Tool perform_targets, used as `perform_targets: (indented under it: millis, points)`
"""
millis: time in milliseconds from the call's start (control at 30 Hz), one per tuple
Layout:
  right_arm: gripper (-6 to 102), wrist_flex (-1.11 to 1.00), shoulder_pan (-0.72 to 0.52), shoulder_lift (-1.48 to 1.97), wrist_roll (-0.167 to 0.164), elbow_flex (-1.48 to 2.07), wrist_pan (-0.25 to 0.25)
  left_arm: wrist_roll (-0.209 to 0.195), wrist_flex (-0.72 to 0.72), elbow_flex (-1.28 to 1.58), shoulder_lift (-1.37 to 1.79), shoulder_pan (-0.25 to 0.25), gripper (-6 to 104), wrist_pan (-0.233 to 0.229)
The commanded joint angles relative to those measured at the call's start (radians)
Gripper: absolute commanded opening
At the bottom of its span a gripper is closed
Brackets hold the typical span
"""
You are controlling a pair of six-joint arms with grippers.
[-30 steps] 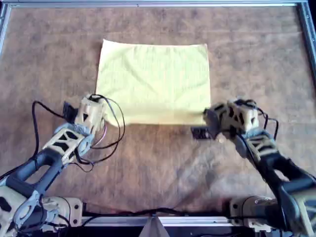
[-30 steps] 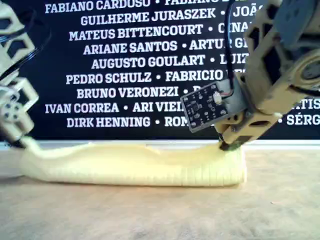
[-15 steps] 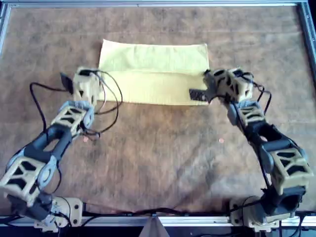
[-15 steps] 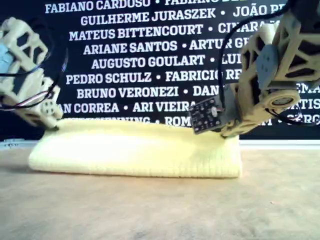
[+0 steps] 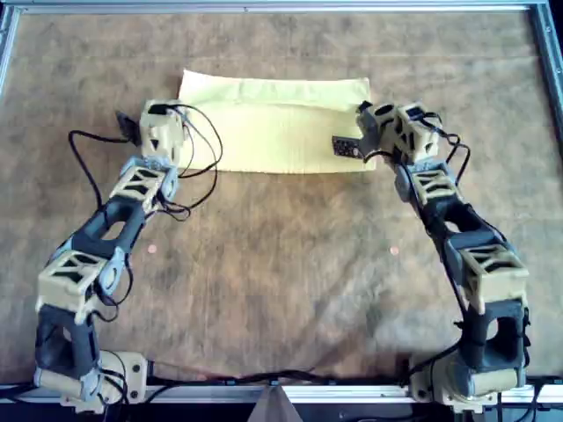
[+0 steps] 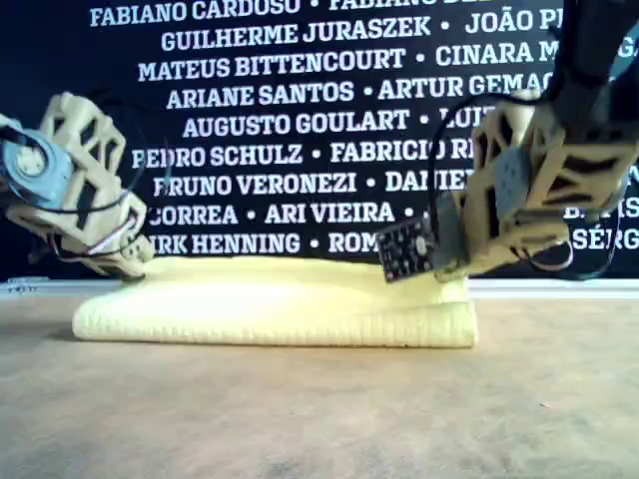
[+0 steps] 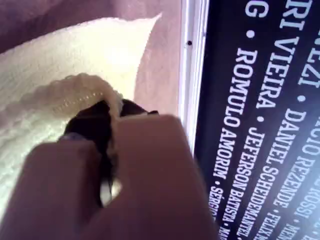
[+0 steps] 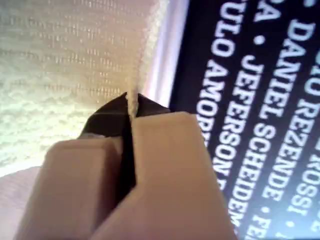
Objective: Fold a cloth
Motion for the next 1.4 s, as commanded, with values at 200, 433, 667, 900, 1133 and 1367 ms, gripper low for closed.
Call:
perform_targets:
  millis: [200,433,667,900,1133,1367]
  points:
    - [5,-0.041,-0.040,-0.025,-0.006,-0.153,-0.003,0.008,-0.025,-0.255,-0.106,0.023,5,0.005]
    - [45,-0.041,-0.049,-0.025,-0.006,-0.152,-0.005,0.008,-0.023,-0.259,-0.118,0.021,47,-0.002]
    - [68,-0.035,-0.048,-0.003,-0.005,-0.130,-0.018,0.005,-0.025,-0.250,-0.121,0.026,51,-0.014]
    - [71,-0.021,-0.052,0.002,-0.005,-0.129,-0.005,0.046,-0.005,-0.242,-0.103,0.015,67,0.002]
    - [71,-0.021,-0.051,0.087,-0.005,-0.014,-0.005,0.172,-0.003,-0.221,-0.098,-0.009,101,-0.017]
    - [71,-0.023,-0.046,0.311,-0.005,0.225,-0.018,0.172,0.054,-0.219,0.035,-0.021,96,-0.017]
